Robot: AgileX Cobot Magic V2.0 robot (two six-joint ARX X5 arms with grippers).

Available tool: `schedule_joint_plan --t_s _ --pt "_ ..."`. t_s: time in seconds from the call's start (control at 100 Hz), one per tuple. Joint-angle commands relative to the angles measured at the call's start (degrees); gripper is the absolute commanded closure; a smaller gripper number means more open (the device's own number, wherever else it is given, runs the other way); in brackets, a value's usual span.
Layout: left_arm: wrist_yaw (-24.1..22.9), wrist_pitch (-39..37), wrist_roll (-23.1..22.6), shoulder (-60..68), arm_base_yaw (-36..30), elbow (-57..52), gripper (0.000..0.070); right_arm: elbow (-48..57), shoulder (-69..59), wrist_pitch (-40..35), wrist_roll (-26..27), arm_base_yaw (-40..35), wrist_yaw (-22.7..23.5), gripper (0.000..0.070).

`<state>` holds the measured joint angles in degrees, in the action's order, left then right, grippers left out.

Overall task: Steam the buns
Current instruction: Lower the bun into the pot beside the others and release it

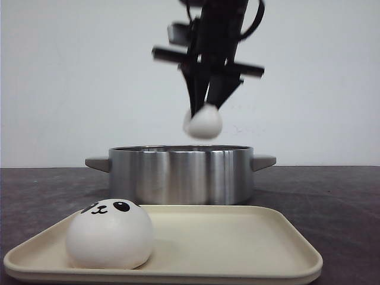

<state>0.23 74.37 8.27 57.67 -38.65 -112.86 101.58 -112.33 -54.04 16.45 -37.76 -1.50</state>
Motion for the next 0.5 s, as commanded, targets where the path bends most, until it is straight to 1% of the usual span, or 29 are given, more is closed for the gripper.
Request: schedule_joint_plan --t_s 0.0,0.38,0.43,0.49 --pt "-0.6 -0.5 -0.7 0.4 -0.4 -1.2 0.0143 0.9 -1.7 1.3 -0.8 -0.3 0.1 0.0694" --pt "-0.9 1.6 -0.7 0.5 -0.4 -1.2 0.0144 0.9 -3.6 2.1 -0.8 0.5 0.0 0.0687" --pt "-0.9 1.9 -0.7 0.6 -0.4 -1.2 0.0144 0.9 -3.6 1.8 -0.8 0.7 0.0 0.0651" --pt "-1.0 2.2 -0.7 0.7 -0.4 -1.2 0.0143 0.9 -3.6 1.4 -0.8 1.0 0.0 0.0552"
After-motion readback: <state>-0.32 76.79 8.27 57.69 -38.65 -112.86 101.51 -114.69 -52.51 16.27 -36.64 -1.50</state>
